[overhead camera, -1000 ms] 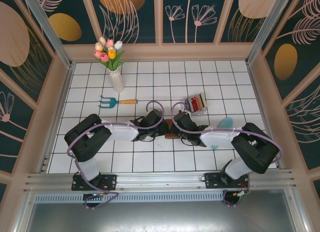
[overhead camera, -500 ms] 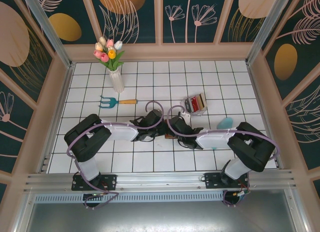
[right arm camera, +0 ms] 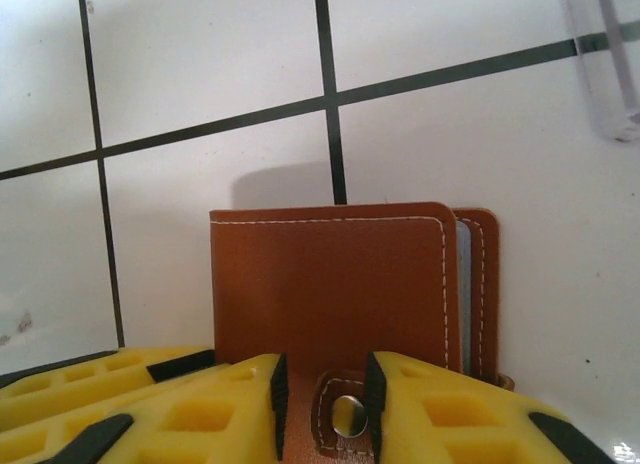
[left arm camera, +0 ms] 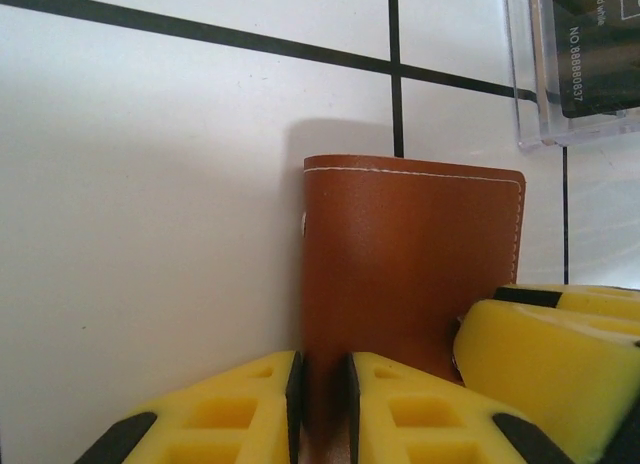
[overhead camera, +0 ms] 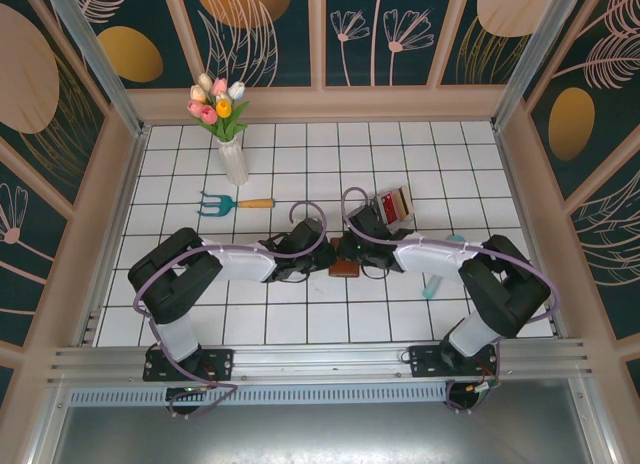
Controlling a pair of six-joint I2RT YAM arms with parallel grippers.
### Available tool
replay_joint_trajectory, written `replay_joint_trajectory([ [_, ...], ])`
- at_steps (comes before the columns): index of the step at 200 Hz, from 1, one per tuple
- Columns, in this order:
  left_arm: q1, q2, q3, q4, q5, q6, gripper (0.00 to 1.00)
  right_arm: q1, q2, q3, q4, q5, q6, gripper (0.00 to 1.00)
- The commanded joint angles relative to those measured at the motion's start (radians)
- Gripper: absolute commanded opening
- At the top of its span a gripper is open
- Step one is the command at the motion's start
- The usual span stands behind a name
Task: Put the credit cards into the card holder
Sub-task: Close the button on the card holder.
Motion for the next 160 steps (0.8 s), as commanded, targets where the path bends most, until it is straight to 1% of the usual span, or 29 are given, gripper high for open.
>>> replay_joint_trajectory([
  [1,-0.011,0.028,-0.018,-0.049,0.008,0.011,0.21,-0.027,-0.016,0.044,-0.048,-0.137,-0.045,0.33],
  [24,-0.011,0.028,-0.013,-0.055,0.007,0.016,0.21,-0.056,-0.070,0.039,-0.039,-0.173,-0.054,0.35],
  [48,-0.012,0.031,-0.013,-0.055,0.007,0.016,0.21,-0.079,-0.117,0.002,-0.043,-0.145,-0.038,0.35],
  [55,-0.011,0.032,-0.011,-0.055,0.008,0.016,0.21,-0.090,-0.127,-0.013,-0.033,-0.147,-0.030,0.34],
  [59,-0.011,0.032,-0.011,-0.055,0.009,0.016,0.21,-0.095,-0.133,-0.021,-0.029,-0.146,-0.023,0.32],
  [63,-0.010,0.034,-0.011,-0.056,0.010,0.016,0.21,-0.100,-0.138,-0.029,-0.023,-0.145,-0.018,0.28],
  [72,-0.010,0.033,-0.010,-0.056,0.010,0.017,0.21,-0.109,-0.146,-0.049,-0.002,-0.151,-0.009,0.15],
  [88,-0.010,0.036,-0.008,-0.057,0.011,0.019,0.21,-0.123,-0.137,-0.074,0.055,-0.211,-0.003,0.00],
  [107,-0.010,0.039,-0.007,-0.057,0.013,0.021,0.21,-0.124,-0.102,-0.100,0.132,-0.281,0.013,0.00],
  [116,-0.011,0.040,-0.005,-0.060,0.013,0.022,0.21,-0.124,-0.078,-0.107,0.143,-0.292,0.019,0.00],
  [140,-0.012,0.038,-0.007,-0.060,0.011,0.021,0.21,-0.125,-0.016,-0.155,0.171,-0.274,0.017,0.00],
  [160,-0.010,0.037,-0.006,-0.066,0.011,0.023,0.21,-0.123,0.017,-0.170,0.092,-0.215,0.000,0.00],
])
